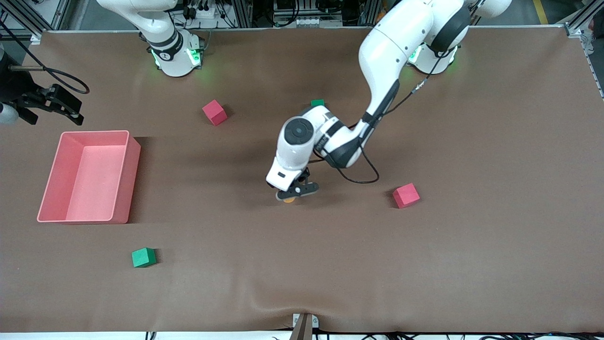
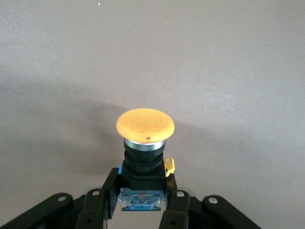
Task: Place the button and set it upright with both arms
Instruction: 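Lift the button and rotate it cap-up with the left gripper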
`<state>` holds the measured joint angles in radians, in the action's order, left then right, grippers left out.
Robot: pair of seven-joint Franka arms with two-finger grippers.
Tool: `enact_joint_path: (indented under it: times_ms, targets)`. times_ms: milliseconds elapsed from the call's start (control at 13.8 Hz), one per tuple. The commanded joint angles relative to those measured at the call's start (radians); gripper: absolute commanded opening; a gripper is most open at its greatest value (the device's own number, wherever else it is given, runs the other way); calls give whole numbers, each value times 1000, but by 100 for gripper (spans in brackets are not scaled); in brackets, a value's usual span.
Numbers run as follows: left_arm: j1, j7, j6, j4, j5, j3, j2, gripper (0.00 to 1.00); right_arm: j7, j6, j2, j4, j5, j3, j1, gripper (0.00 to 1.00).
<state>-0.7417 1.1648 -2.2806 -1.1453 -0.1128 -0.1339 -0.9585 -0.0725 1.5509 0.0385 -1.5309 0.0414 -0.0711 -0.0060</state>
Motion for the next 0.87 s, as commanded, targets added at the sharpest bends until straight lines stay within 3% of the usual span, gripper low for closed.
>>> enact_joint_path:
  times_ms: [0, 291, 654, 799]
  targets:
    - [-77, 199, -11, -24, -176, 40, 33, 0, 2, -21, -12, 23, 6, -6, -14, 100]
    - [-188, 469, -11, -45, -525, 85, 20, 0, 2, -26, -12, 21, 5, -4, -16, 100]
    - [-286, 850, 7, -79, -827, 86, -5, 0, 2, -25, -12, 20, -12, 5, -26, 100]
    - [-313, 897, 76, -96, -925, 86, -20, 0, 2, -25, -12, 20, -20, 5, -28, 100]
